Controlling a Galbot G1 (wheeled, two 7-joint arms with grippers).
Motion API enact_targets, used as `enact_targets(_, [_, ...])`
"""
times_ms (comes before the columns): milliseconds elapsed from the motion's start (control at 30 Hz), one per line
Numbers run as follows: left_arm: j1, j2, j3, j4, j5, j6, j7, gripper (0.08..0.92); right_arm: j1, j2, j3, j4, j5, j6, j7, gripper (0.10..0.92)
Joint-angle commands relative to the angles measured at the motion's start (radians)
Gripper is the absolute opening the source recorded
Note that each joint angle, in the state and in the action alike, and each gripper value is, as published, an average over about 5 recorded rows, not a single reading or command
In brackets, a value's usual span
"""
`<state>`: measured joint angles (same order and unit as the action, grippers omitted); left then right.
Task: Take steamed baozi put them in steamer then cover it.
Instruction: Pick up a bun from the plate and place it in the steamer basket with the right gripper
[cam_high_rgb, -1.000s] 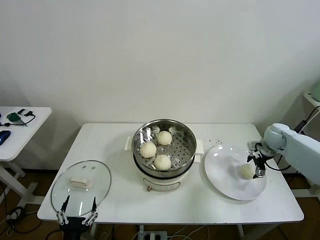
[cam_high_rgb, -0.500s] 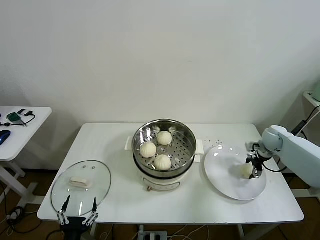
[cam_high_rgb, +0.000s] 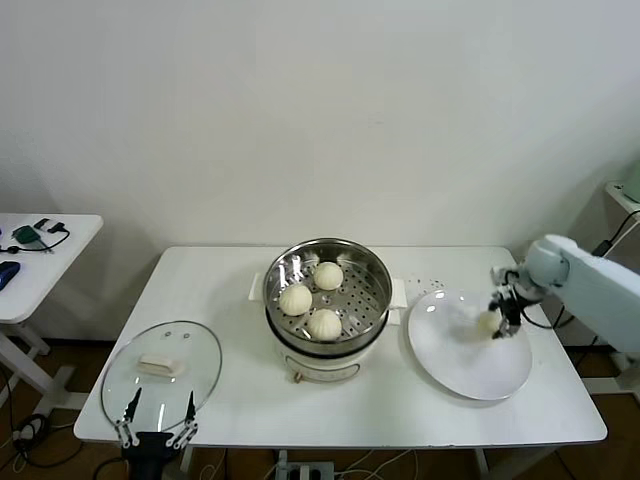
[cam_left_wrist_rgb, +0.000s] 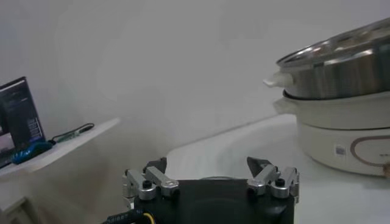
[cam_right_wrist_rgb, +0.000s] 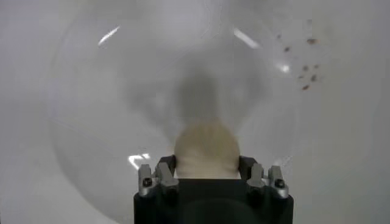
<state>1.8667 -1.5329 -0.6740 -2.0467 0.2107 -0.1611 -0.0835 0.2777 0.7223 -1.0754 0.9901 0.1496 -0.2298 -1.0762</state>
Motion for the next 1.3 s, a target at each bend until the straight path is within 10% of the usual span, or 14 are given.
enact_targets(33, [0.001,0.004,0.014,-0.009,-0.006,-0.001,0.002,0.823,0.454,0.105,-0.346,0.035,0.369,-0.034,0.029,0.662])
enact_targets(500, [0.009,0.01,0.05,-0.01,-0.018,-0.021,0.003,0.823,0.605,0.286,-0.544,0.32,0.76,-0.212,0.219,0.67])
enact_targets(1300, [-0.036,0.015,0.043,-0.002,0.004,-0.01,0.01,0.823,0.395,0.534,-0.611,0.212,0.701,-0.247,0.276,0.673])
